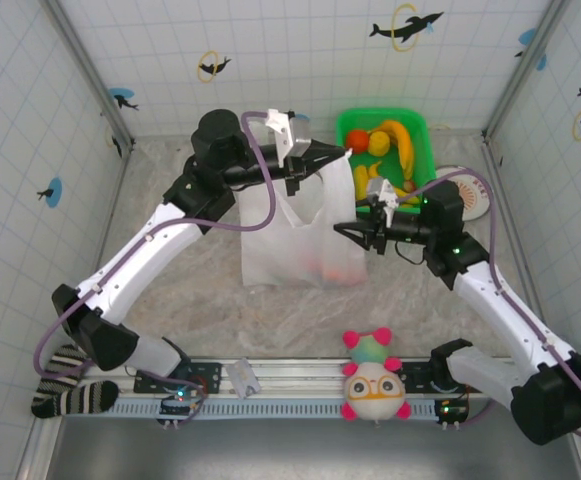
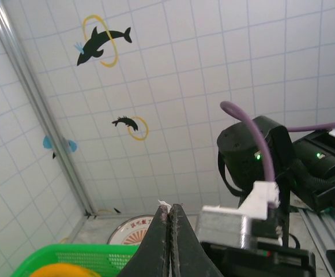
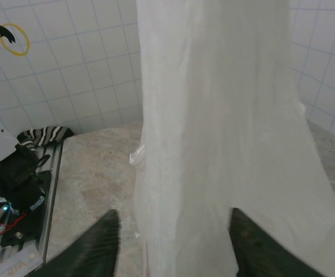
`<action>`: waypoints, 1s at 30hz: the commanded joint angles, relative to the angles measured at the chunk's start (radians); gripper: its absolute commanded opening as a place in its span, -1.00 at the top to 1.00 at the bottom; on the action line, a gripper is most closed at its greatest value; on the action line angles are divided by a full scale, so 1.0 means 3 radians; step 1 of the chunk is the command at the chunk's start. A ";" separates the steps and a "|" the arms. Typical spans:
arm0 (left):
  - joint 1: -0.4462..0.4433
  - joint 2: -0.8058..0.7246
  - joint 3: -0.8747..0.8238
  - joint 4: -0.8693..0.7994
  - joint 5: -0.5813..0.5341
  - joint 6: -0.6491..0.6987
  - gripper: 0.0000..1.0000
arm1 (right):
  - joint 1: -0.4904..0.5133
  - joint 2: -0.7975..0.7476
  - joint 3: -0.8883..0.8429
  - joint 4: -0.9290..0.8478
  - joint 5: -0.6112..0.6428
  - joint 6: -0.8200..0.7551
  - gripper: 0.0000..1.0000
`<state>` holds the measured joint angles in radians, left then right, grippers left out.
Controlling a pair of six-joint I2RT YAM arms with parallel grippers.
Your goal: Place the fake fruits into the plastic bag and tie a complex knot
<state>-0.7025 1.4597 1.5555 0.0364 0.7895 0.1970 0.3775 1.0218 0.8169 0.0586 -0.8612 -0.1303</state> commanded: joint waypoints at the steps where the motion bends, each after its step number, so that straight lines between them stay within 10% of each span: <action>1: -0.0025 -0.0089 -0.0068 0.0162 0.0129 -0.0051 1.00 | -0.0201 -0.0186 0.0166 0.0080 -0.0108 0.0002 -0.68; 4: -0.0022 -0.0099 -0.0087 0.0177 0.0156 -0.0045 1.00 | -0.0329 -0.0161 0.0268 0.0323 -0.0225 0.0169 -0.99; 13: -0.0021 -0.0075 -0.0076 0.0177 0.0234 -0.0046 1.00 | 0.0095 0.0395 0.0848 0.0598 -0.0420 0.0127 -0.99; 30: -0.0021 -0.0123 -0.0082 0.0199 0.0068 0.0014 1.00 | 0.0260 0.0341 0.0192 0.0812 -0.0261 0.0337 0.25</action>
<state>-0.7025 1.4574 1.5311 0.0589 0.8185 0.1982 0.4511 1.1439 0.8959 0.2584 -0.9474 -0.0437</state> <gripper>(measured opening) 0.055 0.381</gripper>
